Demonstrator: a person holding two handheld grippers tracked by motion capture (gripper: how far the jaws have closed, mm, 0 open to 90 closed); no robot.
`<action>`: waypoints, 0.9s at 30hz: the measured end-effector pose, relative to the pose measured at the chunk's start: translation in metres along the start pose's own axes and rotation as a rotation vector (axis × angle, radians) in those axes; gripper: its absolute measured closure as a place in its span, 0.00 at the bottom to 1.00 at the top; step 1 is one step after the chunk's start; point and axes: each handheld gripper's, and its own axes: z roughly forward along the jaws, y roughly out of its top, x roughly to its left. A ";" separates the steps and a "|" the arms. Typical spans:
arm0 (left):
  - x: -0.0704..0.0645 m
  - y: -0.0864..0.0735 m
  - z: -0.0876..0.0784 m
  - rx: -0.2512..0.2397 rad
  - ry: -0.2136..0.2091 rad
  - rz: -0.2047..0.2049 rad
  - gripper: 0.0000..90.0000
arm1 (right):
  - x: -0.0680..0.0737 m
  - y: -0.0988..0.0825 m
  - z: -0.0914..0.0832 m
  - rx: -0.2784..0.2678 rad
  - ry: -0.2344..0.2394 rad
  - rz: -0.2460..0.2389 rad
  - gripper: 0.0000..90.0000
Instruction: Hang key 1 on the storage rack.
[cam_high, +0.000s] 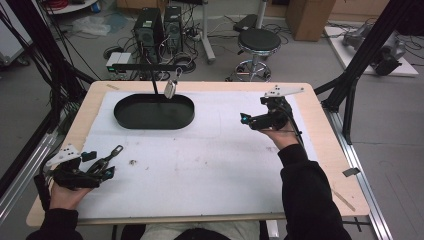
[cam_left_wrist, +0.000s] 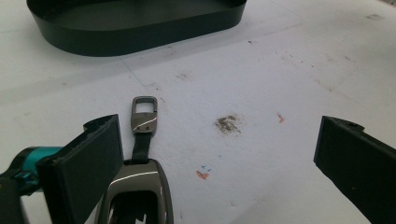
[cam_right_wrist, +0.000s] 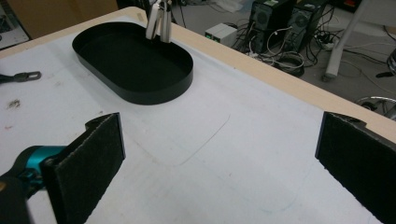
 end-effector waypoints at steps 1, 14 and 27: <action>0.000 0.000 0.000 0.001 0.000 0.000 0.02 | 0.000 -0.003 -0.002 0.000 0.001 0.001 0.01; -0.003 0.000 0.000 0.006 -0.001 0.007 0.02 | -0.005 -0.052 -0.017 0.018 -0.026 0.042 0.01; -0.003 0.000 0.000 0.006 0.003 0.004 0.02 | -0.007 -0.085 -0.030 0.030 -0.035 0.085 0.01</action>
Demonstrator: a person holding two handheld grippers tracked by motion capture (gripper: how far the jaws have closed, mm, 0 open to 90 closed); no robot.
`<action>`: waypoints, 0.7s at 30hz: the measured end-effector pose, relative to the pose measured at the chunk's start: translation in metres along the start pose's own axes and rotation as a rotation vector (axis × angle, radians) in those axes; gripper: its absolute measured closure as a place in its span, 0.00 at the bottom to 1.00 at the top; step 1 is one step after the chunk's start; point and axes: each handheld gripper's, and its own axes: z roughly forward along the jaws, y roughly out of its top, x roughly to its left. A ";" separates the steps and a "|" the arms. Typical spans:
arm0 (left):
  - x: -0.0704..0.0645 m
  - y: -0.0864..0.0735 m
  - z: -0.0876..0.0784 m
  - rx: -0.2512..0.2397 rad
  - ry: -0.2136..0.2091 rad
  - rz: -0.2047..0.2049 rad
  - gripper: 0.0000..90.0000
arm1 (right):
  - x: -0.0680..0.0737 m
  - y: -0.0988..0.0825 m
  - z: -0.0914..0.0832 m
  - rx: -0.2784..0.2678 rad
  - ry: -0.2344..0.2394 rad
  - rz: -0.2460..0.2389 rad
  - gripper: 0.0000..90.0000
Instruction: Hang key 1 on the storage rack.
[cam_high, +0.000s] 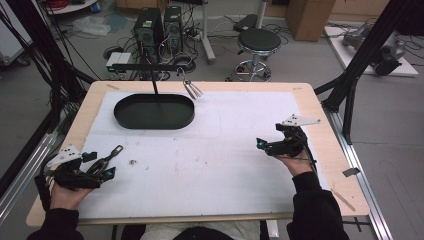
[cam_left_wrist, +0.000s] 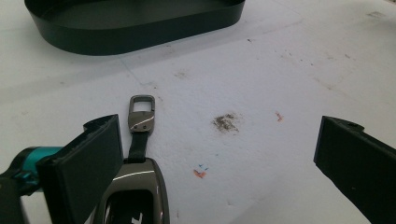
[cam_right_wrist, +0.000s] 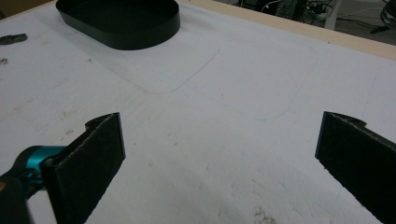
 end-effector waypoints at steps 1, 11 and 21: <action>0.000 0.000 0.000 0.000 0.000 0.000 0.02 | 0.000 -0.002 -0.002 -0.001 0.000 0.004 0.01; 0.001 0.000 0.000 -0.001 0.002 -0.004 0.02 | -0.002 -0.015 -0.010 -0.022 -0.017 0.004 0.01; 0.001 0.000 0.000 -0.001 0.001 -0.003 0.02 | -0.002 -0.028 -0.012 -0.007 -0.021 0.013 0.01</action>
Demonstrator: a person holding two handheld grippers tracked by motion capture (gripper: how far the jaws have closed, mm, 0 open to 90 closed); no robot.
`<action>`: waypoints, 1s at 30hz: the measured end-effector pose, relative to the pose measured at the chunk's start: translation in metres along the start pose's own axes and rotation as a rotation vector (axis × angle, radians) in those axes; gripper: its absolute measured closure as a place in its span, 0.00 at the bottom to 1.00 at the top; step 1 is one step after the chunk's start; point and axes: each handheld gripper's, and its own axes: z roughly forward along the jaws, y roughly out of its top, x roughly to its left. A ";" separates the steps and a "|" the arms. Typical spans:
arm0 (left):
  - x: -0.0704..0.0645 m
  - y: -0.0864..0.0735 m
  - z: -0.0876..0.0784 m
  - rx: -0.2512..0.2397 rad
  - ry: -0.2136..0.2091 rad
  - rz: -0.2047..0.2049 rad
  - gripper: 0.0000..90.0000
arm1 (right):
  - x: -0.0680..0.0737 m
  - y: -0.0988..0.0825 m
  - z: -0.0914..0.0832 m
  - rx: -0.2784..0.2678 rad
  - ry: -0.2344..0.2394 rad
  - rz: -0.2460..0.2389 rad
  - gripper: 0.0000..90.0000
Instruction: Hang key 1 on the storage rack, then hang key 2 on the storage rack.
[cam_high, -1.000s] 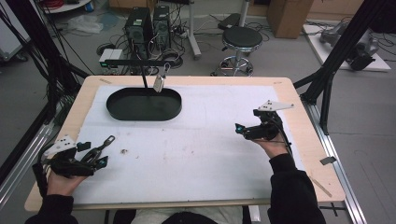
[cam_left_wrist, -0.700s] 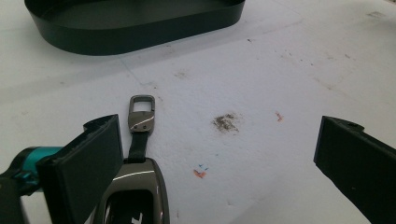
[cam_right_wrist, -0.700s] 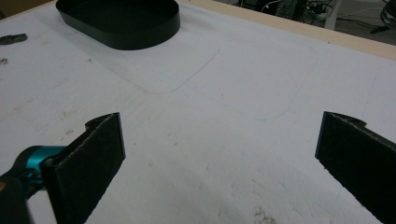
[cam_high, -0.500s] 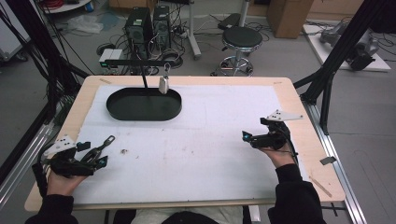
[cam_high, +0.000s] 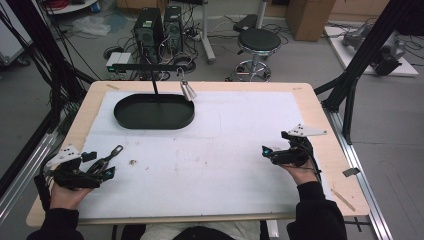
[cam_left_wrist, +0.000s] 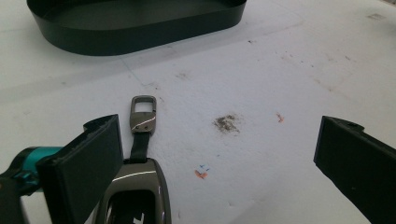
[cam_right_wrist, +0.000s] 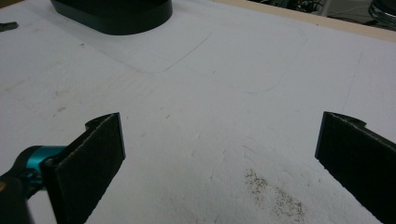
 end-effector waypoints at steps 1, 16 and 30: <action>0.000 0.000 0.000 0.001 0.000 0.001 0.02 | 0.000 -0.001 0.000 -0.002 -0.004 -0.002 0.01; 0.000 0.001 0.001 0.000 0.000 0.002 0.02 | -0.004 -0.019 -0.002 0.016 -0.024 0.020 0.01; 0.006 0.036 0.012 0.062 0.020 0.041 0.02 | -0.006 -0.033 -0.009 0.006 -0.048 0.033 0.01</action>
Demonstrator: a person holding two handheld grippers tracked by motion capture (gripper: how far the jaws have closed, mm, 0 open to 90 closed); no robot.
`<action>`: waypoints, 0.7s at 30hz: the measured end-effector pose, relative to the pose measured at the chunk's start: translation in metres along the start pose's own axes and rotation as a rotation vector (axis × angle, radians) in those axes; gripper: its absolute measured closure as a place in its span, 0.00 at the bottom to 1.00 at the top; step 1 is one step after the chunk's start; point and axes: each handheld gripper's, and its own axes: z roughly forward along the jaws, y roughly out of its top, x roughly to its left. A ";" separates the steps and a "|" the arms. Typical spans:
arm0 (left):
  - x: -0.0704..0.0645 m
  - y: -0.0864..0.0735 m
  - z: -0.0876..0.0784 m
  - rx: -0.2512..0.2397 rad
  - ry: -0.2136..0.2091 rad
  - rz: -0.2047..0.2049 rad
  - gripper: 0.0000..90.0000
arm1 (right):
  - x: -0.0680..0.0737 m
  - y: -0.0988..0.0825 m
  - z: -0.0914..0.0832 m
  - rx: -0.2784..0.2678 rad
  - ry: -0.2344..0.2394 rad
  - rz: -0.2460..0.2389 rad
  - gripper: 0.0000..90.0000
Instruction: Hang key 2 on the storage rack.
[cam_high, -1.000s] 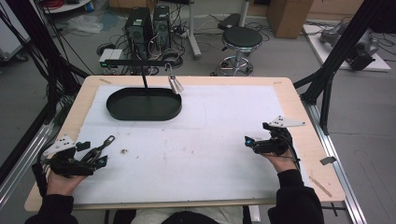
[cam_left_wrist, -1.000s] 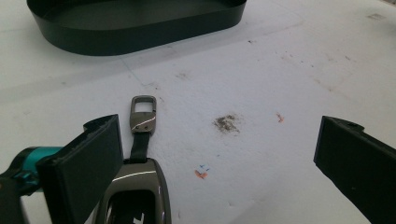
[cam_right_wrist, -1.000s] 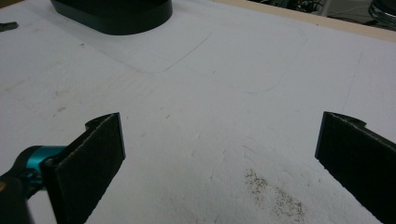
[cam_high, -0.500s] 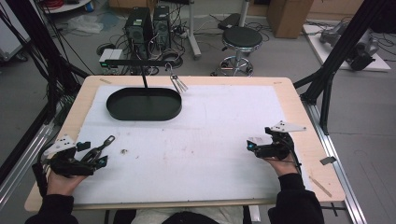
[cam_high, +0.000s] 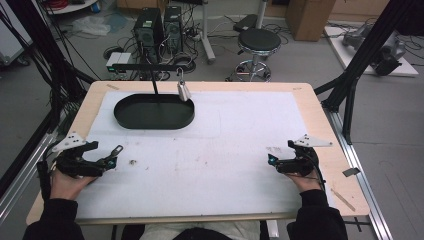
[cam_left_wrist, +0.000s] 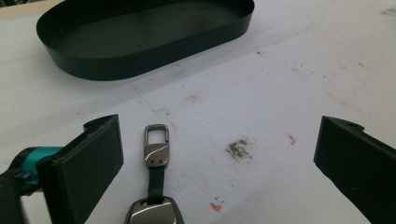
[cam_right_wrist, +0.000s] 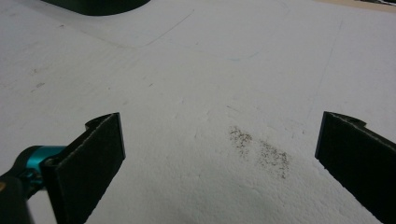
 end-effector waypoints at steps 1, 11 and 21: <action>0.001 0.001 0.001 0.008 -0.001 0.000 0.02 | 0.000 0.000 -0.001 -0.002 0.000 0.001 0.01; 0.012 0.021 0.020 0.169 0.011 -0.020 0.03 | 0.000 -0.004 -0.005 -0.006 -0.006 -0.003 0.01; 0.018 0.031 0.038 0.287 0.011 -0.023 0.04 | 0.000 -0.005 -0.007 -0.013 -0.003 -0.011 0.01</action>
